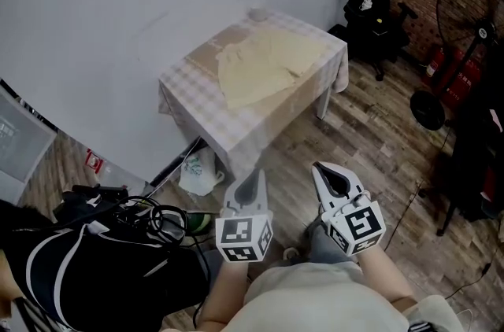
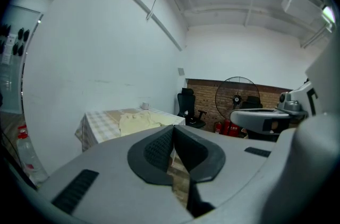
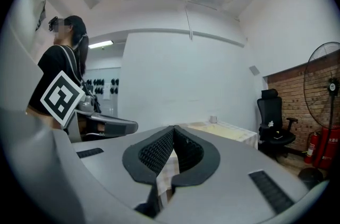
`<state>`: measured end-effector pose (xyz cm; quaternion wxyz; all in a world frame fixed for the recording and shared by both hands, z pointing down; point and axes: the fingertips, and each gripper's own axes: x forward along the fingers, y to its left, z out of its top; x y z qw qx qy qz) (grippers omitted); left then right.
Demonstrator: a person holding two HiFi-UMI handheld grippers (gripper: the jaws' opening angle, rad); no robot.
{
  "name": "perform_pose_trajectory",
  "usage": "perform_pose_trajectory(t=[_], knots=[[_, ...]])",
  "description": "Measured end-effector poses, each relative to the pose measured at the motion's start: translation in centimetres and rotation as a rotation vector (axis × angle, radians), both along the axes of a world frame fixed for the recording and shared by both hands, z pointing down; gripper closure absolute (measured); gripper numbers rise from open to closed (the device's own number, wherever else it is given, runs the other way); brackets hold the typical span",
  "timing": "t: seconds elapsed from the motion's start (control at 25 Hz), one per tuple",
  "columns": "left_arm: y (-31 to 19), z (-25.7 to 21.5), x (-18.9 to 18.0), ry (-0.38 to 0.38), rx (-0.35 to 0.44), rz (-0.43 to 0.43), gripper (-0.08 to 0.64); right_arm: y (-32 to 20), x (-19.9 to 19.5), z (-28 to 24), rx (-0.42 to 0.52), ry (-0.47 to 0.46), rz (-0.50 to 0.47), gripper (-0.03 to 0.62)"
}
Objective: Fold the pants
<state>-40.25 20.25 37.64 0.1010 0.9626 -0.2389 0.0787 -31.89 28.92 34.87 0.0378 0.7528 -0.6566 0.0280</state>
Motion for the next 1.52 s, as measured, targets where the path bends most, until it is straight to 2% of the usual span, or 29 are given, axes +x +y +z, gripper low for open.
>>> perform_pose_trajectory(t=[0.32,0.52,1.0,1.52], knots=[[-5.1,1.0,2.0,-0.027,-0.018,-0.071,0.555,-5.4,2.3,0.3,-0.003,0.013,-0.083,0.594],[-8.1,2.1,5.0,-0.029,-0.033,-0.121,0.555,-8.7,5.9,0.6,0.007,0.022,-0.129,0.594],[-13.6,1.4,13.5,-0.01,-0.045,-0.267,0.555,-14.7,17.1,-1.0,0.011,0.021,-0.221,0.592],[-17.6,2.2,20.1,-0.008,-0.043,-0.412,0.555,-20.1,24.6,-0.1,0.007,0.009,-0.359,0.592]])
